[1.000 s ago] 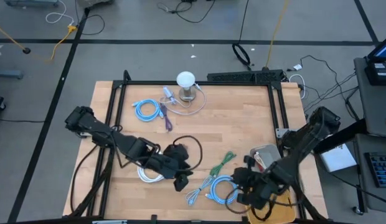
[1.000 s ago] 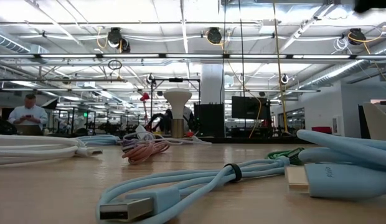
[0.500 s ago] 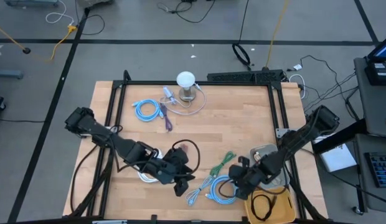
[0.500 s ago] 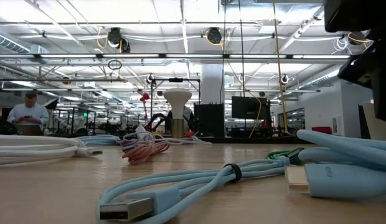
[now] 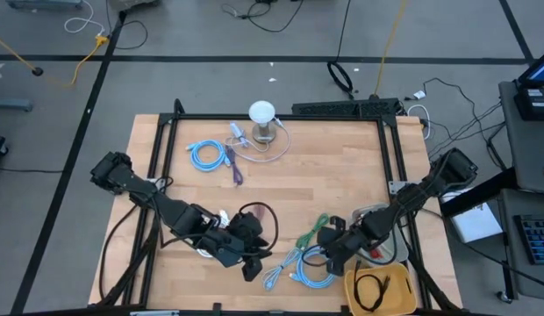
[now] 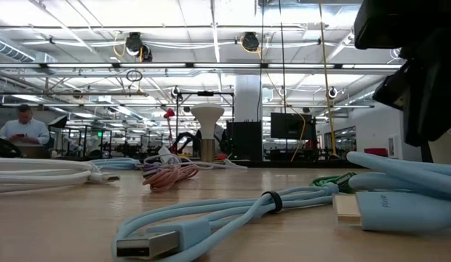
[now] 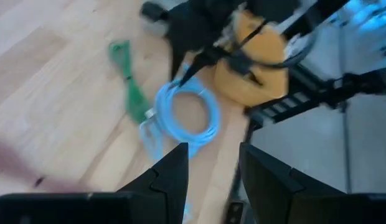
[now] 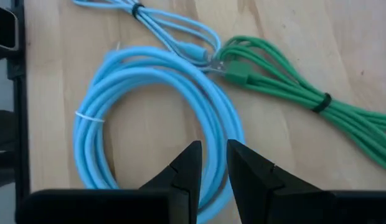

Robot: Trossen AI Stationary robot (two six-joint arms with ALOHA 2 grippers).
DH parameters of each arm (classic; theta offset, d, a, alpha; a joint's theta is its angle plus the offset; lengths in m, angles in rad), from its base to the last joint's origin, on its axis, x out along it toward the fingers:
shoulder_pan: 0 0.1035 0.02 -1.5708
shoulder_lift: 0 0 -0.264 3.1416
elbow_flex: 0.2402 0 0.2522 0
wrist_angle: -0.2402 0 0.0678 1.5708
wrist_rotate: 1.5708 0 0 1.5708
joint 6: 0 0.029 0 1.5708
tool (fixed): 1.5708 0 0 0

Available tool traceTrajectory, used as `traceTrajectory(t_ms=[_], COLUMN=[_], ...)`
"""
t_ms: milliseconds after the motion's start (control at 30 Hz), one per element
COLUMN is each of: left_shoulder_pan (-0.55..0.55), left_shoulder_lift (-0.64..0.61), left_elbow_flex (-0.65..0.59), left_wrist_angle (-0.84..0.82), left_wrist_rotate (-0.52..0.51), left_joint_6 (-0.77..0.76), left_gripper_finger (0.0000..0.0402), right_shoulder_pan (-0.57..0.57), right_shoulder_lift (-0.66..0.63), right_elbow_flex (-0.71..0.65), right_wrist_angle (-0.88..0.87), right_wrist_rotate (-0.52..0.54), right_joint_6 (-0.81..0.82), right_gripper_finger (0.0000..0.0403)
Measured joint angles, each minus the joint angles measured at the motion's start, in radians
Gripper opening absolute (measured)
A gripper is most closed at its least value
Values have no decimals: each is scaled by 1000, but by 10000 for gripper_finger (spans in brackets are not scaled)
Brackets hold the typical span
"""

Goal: Pick & Place USB Port
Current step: Put the bottom blue HDMI cable into the yellow bin

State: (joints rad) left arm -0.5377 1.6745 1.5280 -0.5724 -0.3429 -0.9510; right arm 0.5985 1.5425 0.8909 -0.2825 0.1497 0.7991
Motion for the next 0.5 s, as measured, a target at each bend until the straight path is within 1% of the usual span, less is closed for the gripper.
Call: traceTrajectory(t_ms=[67, 133, 267, 400, 500], left_shoulder_pan=[0, -2, -18, -58, -101], left_shoulder_lift=[0, 1, 18, 20, 28], left_elbow_flex=[0, 0, -2, -34, -96], left_wrist_angle=[-97, -230, -444, -508, -562], left_wrist_rotate=[-1, -12, -31, -10, 17], left_joint_6=[-36, -79, -126, -117, -175], left_gripper_finger=[145, 145, 145, 145, 145], right_shoulder_pan=[-4, -4, -4, -4, -4], right_shoulder_lift=[0, 0, 0, 0, 0], right_elbow_flex=[0, 0, 0, 0, 1], right_wrist_angle=[38, 93, 244, 406, 515], right_wrist_rotate=[-25, -31, -34, -26, -24], right_joint_6=[0, 5, 17, 26, 26], right_gripper_finger=[71, 71, 71, 71, 71])
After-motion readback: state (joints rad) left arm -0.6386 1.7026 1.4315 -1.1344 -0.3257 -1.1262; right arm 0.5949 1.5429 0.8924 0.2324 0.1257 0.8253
